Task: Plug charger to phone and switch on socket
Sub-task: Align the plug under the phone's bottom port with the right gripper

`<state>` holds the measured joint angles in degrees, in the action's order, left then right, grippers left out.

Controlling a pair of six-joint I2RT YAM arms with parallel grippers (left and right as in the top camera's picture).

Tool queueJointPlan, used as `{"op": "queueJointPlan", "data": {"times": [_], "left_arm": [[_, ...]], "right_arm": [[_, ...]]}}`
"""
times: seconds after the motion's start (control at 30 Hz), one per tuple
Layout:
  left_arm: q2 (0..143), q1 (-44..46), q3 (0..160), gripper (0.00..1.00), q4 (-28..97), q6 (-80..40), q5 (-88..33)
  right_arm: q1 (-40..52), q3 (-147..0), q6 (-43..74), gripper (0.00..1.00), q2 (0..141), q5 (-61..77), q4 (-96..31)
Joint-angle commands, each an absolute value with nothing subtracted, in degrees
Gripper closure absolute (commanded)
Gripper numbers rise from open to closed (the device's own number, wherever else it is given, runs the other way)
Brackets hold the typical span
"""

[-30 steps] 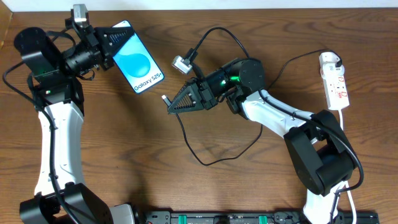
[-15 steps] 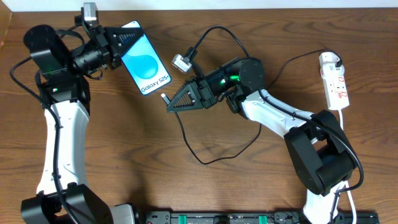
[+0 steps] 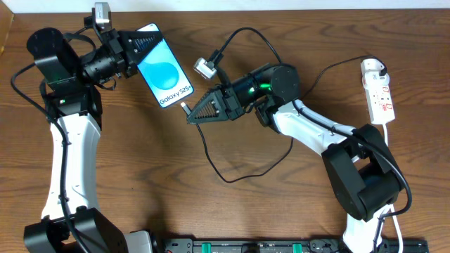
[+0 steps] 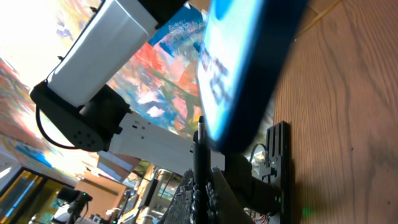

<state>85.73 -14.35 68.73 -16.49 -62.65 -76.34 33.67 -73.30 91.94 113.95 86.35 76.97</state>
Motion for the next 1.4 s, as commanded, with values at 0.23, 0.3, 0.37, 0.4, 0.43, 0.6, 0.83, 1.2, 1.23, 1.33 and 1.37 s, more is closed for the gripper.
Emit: {"op": "queueJointPlan", "data": {"times": [0.23,0.3,0.37,0.4,0.43,0.6,0.83,1.2,1.23,1.33,1.37], "left_arm": [[85.6,-14.3,69.2,0.93,-16.8,-61.7,-76.7],[85.6,-14.3,69.2,0.93,-16.8,-62.1,-76.7],[85.6,-14.3,69.2,0.92,-16.8,-64.2,-76.2],[85.6,-14.3,69.2,0.93,-16.8,-64.9,-75.8],[85.6,-14.3,69.2,0.92,-16.8,-65.0,-75.4],[85.6,-14.3,69.2,0.93,-16.8,-65.0,-74.9],[85.6,-13.3,69.2,0.93,-16.8,-64.9,-74.5],[85.6,-12.4,69.2,0.93,-16.8,-64.8,-74.3],[85.6,-12.5,69.2,0.92,-16.8,-64.8,-74.3],[85.6,-12.5,69.2,0.92,-16.8,-64.8,-74.3],[85.6,-12.6,69.2,0.92,-16.8,-64.8,-74.3]], "right_arm": [[34.2,-75.0,91.0,0.99,113.1,84.4,77.2],[34.2,-75.0,90.8,0.99,113.1,84.4,77.2],[34.2,-75.0,90.6,0.99,113.1,84.4,77.2],[34.2,-75.0,90.6,0.99,113.1,84.4,77.2],[34.2,-75.0,90.6,0.99,113.1,84.4,77.2],[34.2,-75.0,90.6,0.99,113.1,84.3,77.2],[34.2,-75.0,90.6,0.99,113.1,83.9,77.2],[34.2,-75.0,90.6,0.99,113.1,83.5,77.1],[34.2,-75.0,90.6,0.99,113.1,83.5,77.1],[34.2,-75.0,90.6,0.99,113.1,83.5,77.1],[34.2,-75.0,90.6,0.99,113.1,83.5,77.1]]}}
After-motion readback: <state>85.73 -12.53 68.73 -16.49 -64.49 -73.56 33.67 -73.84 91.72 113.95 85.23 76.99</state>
